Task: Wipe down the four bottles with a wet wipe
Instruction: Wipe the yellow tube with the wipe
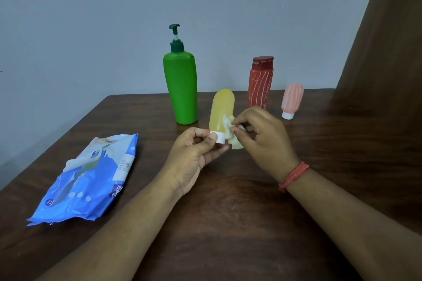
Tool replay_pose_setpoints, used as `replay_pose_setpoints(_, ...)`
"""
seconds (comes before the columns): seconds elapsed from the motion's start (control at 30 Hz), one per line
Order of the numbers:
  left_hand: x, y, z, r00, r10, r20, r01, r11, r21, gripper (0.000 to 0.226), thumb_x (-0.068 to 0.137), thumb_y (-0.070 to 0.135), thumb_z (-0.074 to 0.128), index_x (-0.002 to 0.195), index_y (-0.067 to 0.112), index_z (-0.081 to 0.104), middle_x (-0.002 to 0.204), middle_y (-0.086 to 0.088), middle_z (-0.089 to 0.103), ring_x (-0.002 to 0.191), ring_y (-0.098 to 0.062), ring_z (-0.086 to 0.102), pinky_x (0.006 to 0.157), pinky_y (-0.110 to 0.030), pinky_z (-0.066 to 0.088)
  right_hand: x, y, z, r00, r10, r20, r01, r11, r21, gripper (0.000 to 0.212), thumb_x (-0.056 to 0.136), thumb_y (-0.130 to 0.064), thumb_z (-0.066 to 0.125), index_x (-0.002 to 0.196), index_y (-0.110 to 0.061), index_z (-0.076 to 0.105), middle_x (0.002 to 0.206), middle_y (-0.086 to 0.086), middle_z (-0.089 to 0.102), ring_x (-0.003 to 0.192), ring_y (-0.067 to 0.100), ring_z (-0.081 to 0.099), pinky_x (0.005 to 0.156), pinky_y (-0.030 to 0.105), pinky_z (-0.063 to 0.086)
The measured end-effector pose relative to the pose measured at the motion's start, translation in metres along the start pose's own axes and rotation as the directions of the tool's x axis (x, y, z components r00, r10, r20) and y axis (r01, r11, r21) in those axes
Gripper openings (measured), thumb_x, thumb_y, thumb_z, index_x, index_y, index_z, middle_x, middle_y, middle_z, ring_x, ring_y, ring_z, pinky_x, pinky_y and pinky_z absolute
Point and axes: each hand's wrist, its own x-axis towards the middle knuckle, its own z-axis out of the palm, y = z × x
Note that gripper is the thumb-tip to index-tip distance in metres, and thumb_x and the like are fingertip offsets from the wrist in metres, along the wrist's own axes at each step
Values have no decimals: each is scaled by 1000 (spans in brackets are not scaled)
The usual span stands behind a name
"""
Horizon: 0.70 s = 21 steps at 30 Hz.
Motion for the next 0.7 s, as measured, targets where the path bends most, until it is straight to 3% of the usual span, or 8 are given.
replay_pose_setpoints(0.13,1,-1,0,1000,-1,11,1,1000,9,3,96,-3,56,98,-1,55,90,-16,64,75,-15,73,81,-37,63,-4,-4,4,996,-31,83,30,999,20,6,88,-7,72,90,-10,67,90,-1,60,81,8,56,69,23,48)
replay_pose_setpoints(0.3,0,-4,1,998,-30,51,29,999,29,5,101,1,49,103,1,54,79,-3,72,80,-15,69,94,-45,58,-2,-5,4,996,-25,91,25,1000,-8,6,89,-7,72,90,-11,68,90,-4,60,82,2,52,72,9,40)
replay_pose_setpoints(0.5,0,-6,3,994,-79,81,69,991,118,15,102,0,47,105,6,60,105,-14,66,94,-20,67,95,-45,56,-3,-9,6,987,-70,144,75,997,-25,5,89,-8,71,93,-11,70,93,-2,62,86,8,57,75,18,45)
replay_pose_setpoints(0.7,2,-5,1,985,-120,121,114,992,58,28,105,16,45,117,-4,60,97,-14,66,87,-20,64,94,-45,58,-1,-6,2,994,-61,93,71,991,-109,4,91,-8,69,95,-10,70,93,-1,62,85,10,57,73,27,49)
